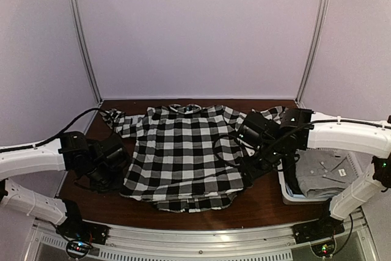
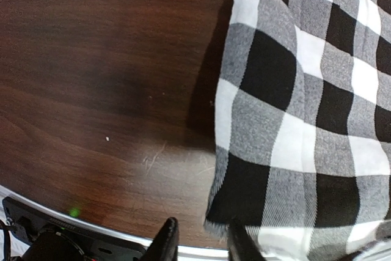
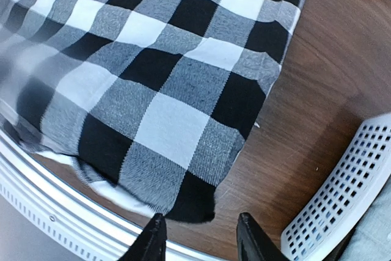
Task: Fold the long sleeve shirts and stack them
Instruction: Flatten out the square-folded shirt at the center of the board, then pick up the sleeve from the corner of the board.
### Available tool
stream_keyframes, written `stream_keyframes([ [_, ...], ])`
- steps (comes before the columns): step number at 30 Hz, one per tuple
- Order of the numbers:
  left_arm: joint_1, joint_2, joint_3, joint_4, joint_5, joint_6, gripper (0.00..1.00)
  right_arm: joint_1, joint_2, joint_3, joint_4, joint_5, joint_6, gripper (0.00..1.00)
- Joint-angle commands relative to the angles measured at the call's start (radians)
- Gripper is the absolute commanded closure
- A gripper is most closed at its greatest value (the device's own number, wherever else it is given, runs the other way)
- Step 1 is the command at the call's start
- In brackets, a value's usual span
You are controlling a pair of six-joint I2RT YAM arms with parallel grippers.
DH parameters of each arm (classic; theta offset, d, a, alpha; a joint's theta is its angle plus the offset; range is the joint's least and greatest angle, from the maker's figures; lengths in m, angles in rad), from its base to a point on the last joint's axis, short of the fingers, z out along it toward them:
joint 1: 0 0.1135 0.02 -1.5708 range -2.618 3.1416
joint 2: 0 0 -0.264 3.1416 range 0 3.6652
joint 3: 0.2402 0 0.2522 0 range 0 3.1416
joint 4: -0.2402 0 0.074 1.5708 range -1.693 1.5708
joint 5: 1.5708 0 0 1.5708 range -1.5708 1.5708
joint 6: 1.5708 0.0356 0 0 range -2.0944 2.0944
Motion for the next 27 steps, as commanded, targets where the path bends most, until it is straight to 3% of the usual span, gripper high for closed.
stream_keyframes([
  [1, 0.005, -0.043, 0.003, -0.032, 0.015, 0.024, 0.5, -0.001, -0.037, -0.009, -0.028, -0.006, 0.018, 0.47],
  [3, 0.006, -0.06, 0.021, -0.025, 0.01, 0.043, 0.43, 0.001, -0.053, -0.022, 0.007, -0.021, 0.024, 0.41],
  [8, 0.027, 0.003, 0.119, 0.025, -0.044, 0.15, 0.41, 0.002, -0.036, -0.043, 0.14, -0.036, 0.038, 0.41],
  [16, 0.163, 0.2, 0.132, 0.428, 0.065, 0.379, 0.47, 0.0, 0.068, -0.064, 0.428, -0.06, 0.05, 0.43],
  [22, 0.252, 0.352, 0.086, 0.713, 0.114, 0.426, 0.48, -0.034, 0.118, -0.142, 0.621, -0.043, 0.043, 0.44],
  [27, 0.395, 0.427, 0.055, 0.847, 0.185, 0.46, 0.48, -0.075, 0.122, -0.207, 0.71, -0.023, 0.023, 0.44],
])
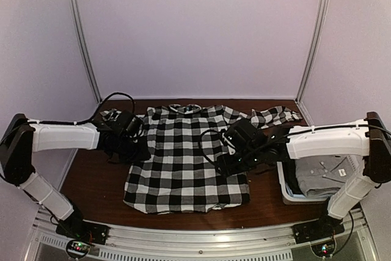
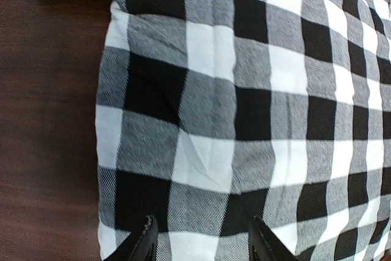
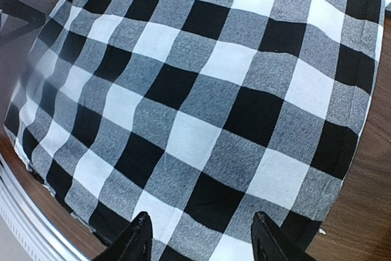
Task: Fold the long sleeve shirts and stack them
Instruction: Pick up the sleeve from the corner of the board.
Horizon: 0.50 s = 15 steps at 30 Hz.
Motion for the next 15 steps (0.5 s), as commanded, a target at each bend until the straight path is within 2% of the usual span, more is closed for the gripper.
stream_keyframes([
  [1, 0.114, 0.053, -0.018, 0.215, 0.078, 0.068, 0.48, -0.044, 0.005, -0.061, 0.16, 0.029, -0.015, 0.44],
  [9, 0.26, 0.191, 0.126, 0.239, 0.103, 0.163, 0.49, -0.15, 0.116, -0.053, 0.27, -0.039, -0.056, 0.44],
  [15, 0.405, 0.278, 0.301, 0.154, -0.066, 0.182, 0.5, -0.196, 0.184, 0.022, 0.288, -0.046, -0.102, 0.44],
])
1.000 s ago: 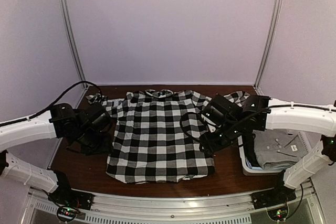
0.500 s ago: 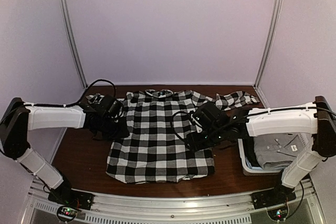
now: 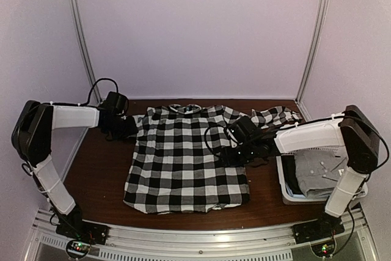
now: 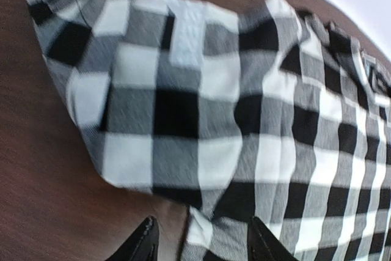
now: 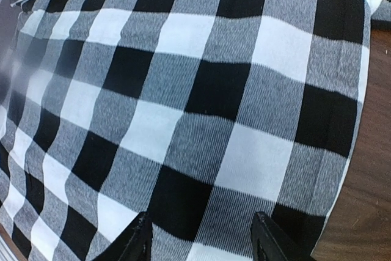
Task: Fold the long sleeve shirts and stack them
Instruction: Pick up the sleeve from the corner of the board.
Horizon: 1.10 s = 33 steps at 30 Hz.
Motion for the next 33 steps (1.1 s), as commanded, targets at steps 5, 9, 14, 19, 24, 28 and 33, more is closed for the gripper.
stream_keyframes([
  [5, 0.206, 0.164, 0.249, -0.052, -0.146, 0.039, 0.5, -0.045, 0.085, 0.151, 0.043, -0.02, -0.068, 0.44],
  [9, 0.279, 0.253, 0.36, -0.054, -0.133, 0.048, 0.49, -0.056, 0.115, 0.209, 0.033, -0.042, -0.083, 0.44],
  [14, 0.356, 0.363, 0.485, -0.053, -0.101, 0.059, 0.48, -0.061, 0.147, 0.257, 0.02, -0.057, -0.099, 0.43],
  [19, 0.408, 0.486, 0.626, -0.052, -0.039, 0.083, 0.46, -0.069, 0.197, 0.311, 0.006, -0.079, -0.115, 0.43],
  [24, 0.44, 0.59, 0.754, -0.075, -0.022, 0.089, 0.44, -0.074, 0.265, 0.392, -0.02, -0.122, -0.135, 0.44],
  [28, 0.452, 0.65, 0.821, -0.08, 0.02, 0.086, 0.43, -0.076, 0.31, 0.464, -0.053, -0.136, -0.154, 0.43],
  [33, 0.453, 0.692, 0.877, -0.084, 0.053, 0.086, 0.44, -0.079, 0.331, 0.508, -0.078, -0.136, -0.165, 0.43],
])
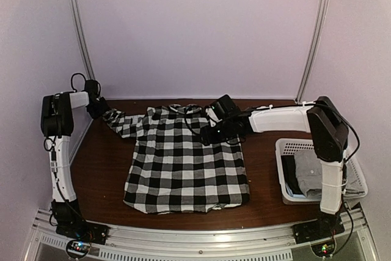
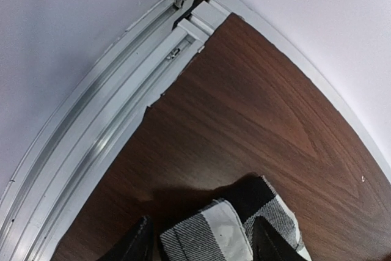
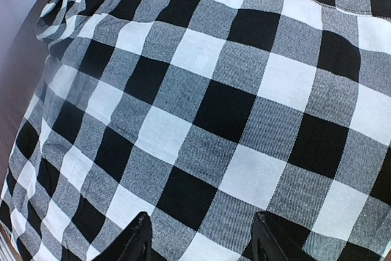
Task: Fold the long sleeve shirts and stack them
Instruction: Pick up the sleeve from the corner of the board.
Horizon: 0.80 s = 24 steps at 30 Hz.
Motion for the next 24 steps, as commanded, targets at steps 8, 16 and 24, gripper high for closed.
stream_keyframes([
  [8, 0.006, 0.034, 0.08, -0.007, 0.08, 0.024, 0.7, -0.01, 0.008, 0.048, -0.044, -0.016, -0.023, 0.43],
  [16, 0.006, -0.009, 0.062, -0.015, 0.097, 0.06, 1.0, -0.011, -0.016, 0.026, -0.032, -0.012, -0.021, 0.43],
  [24, 0.0, -0.157, -0.048, -0.016, 0.194, 0.075, 1.0, -0.011, -0.046, -0.015, 0.02, 0.019, -0.006, 0.43],
])
